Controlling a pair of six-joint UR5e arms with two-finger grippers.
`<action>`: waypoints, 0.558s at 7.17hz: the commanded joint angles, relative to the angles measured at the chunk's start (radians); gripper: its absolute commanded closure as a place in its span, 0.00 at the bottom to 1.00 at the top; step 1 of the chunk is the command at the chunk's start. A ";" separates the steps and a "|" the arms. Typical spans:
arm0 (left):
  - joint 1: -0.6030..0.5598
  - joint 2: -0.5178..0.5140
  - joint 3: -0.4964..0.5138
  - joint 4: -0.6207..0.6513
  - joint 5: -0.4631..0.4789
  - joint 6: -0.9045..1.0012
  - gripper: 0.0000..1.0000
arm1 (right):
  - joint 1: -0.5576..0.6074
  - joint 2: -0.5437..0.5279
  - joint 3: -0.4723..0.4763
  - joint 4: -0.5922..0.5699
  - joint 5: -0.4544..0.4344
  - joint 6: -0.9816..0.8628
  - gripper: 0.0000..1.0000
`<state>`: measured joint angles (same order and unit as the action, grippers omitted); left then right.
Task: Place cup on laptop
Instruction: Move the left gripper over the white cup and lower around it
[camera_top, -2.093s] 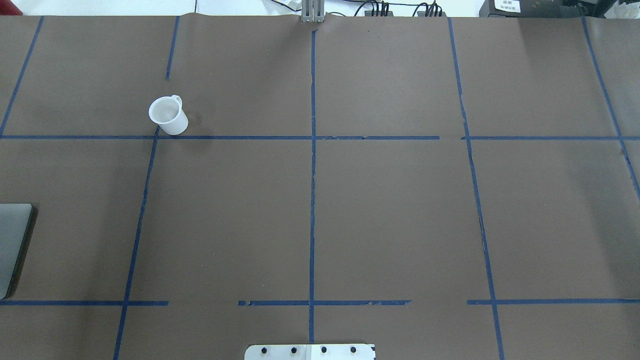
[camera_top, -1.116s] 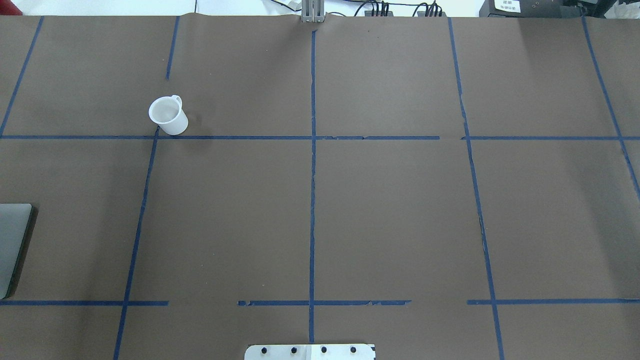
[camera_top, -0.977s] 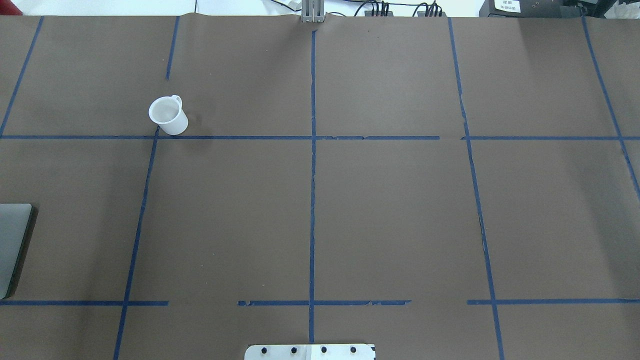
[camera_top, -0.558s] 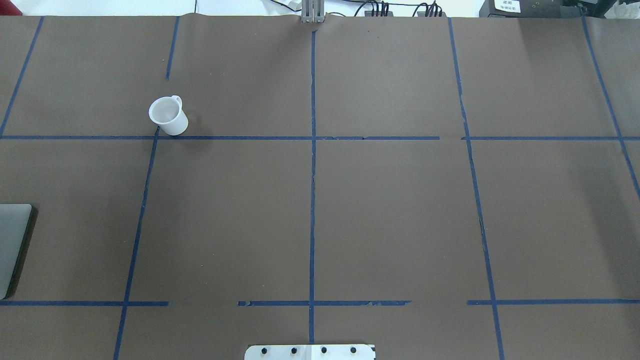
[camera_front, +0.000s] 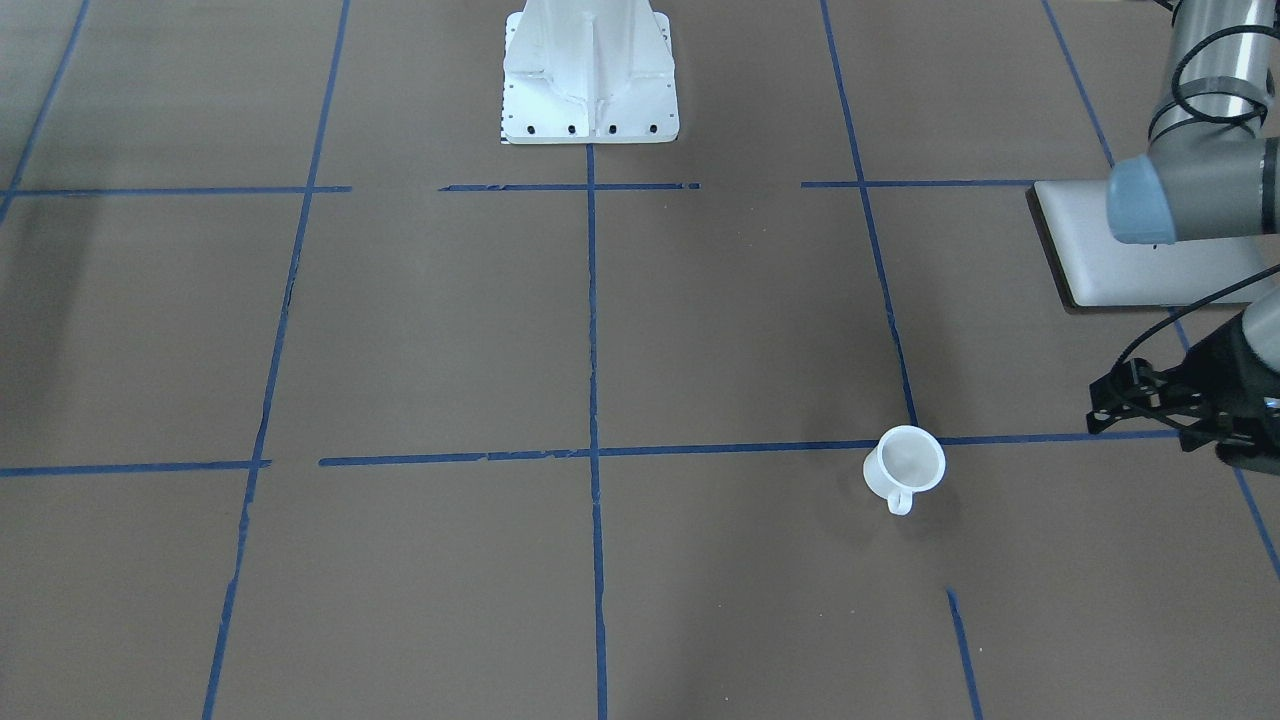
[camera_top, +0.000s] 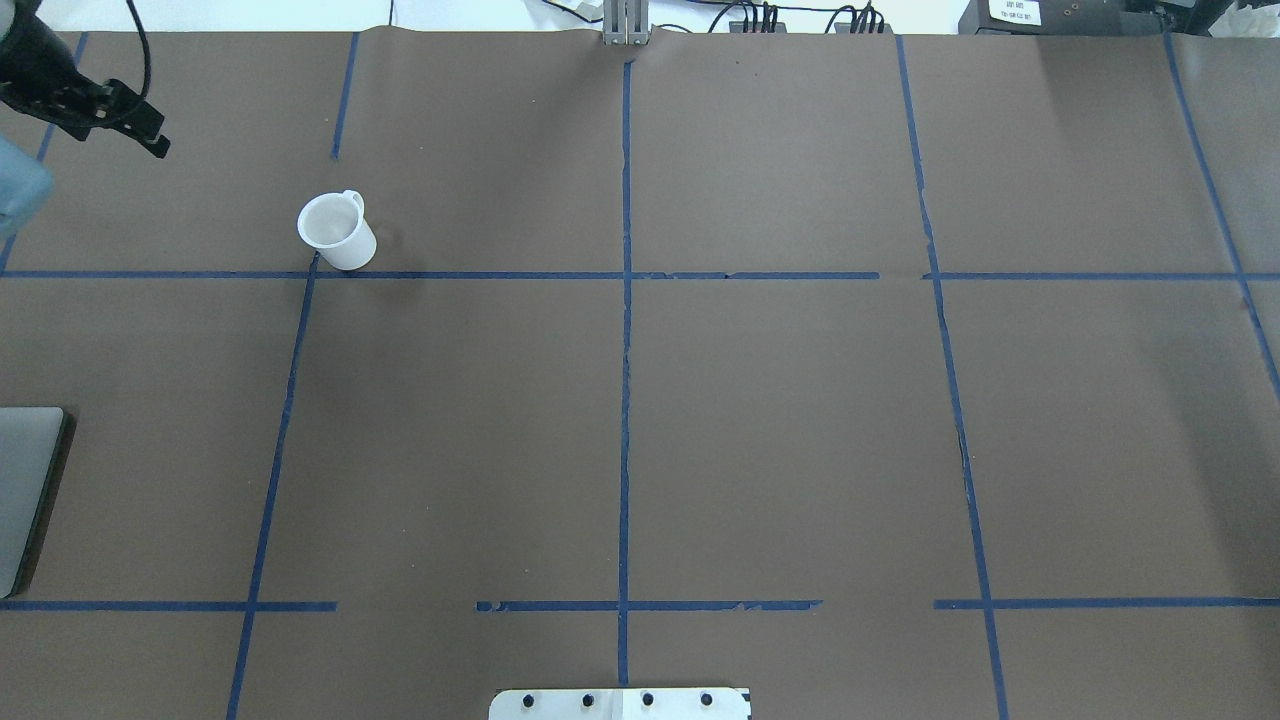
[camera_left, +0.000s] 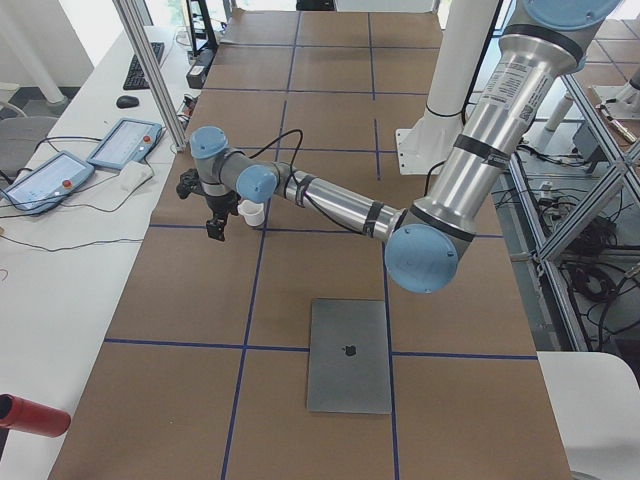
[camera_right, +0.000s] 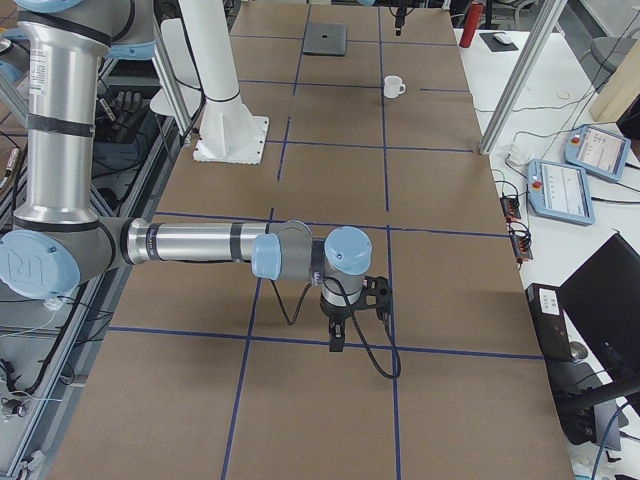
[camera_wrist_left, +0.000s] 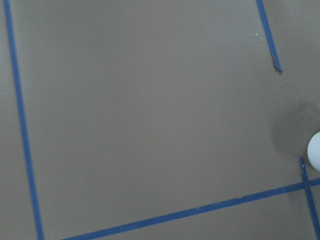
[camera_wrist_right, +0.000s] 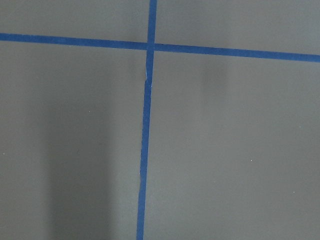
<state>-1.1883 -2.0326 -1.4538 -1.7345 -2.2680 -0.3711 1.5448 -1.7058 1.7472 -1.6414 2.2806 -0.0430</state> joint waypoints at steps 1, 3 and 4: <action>0.099 -0.111 0.122 -0.150 0.089 -0.168 0.00 | 0.000 0.000 0.000 0.000 0.000 0.000 0.00; 0.168 -0.147 0.191 -0.247 0.116 -0.247 0.01 | 0.000 0.000 0.000 0.000 0.000 0.000 0.00; 0.194 -0.150 0.193 -0.247 0.117 -0.284 0.01 | 0.000 0.000 0.000 0.000 0.000 0.000 0.00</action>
<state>-1.0311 -2.1725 -1.2766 -1.9601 -2.1576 -0.6086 1.5447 -1.7058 1.7472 -1.6413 2.2806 -0.0430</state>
